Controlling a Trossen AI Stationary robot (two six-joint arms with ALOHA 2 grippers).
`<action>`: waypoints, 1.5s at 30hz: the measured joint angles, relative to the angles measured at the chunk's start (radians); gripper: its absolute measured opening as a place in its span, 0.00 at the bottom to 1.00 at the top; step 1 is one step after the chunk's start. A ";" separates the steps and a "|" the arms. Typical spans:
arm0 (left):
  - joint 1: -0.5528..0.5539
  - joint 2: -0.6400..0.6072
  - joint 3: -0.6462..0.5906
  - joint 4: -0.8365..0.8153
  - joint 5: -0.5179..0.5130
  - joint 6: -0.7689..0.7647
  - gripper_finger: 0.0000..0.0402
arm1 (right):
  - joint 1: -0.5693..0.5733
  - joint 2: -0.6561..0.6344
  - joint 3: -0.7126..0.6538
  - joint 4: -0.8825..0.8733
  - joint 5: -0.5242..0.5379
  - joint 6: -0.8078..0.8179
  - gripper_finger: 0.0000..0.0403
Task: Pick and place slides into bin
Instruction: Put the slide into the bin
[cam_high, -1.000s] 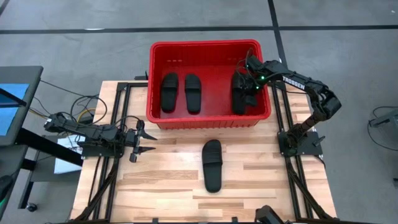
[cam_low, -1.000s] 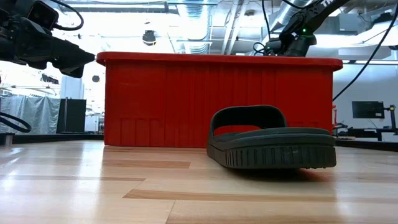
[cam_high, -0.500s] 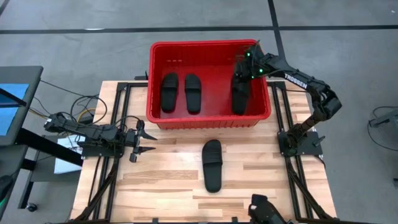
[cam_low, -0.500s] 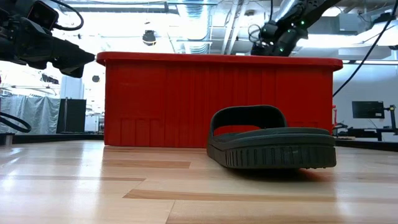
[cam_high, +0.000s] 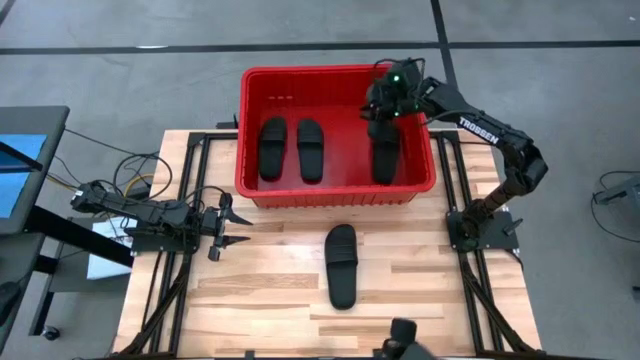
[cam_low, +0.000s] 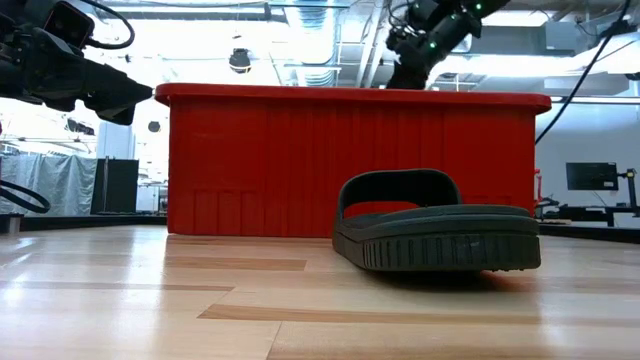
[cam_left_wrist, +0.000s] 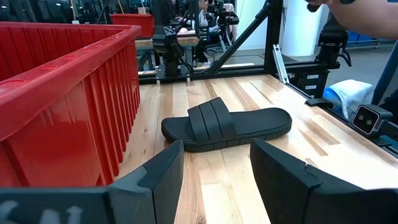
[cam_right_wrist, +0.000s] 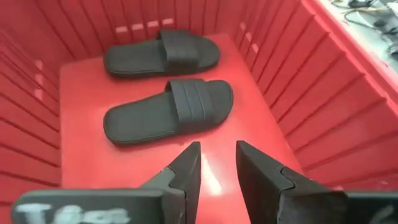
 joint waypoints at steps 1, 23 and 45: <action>0.000 0.000 0.000 0.000 0.000 0.000 0.44 | 0.022 0.000 0.002 0.000 0.027 0.000 0.23; 0.000 0.000 0.000 0.000 0.000 0.000 0.44 | 0.478 0.005 0.002 0.164 0.459 -0.089 0.23; 0.000 0.000 0.000 0.000 0.000 0.000 0.44 | 0.909 0.012 -0.141 -0.195 0.602 0.550 0.23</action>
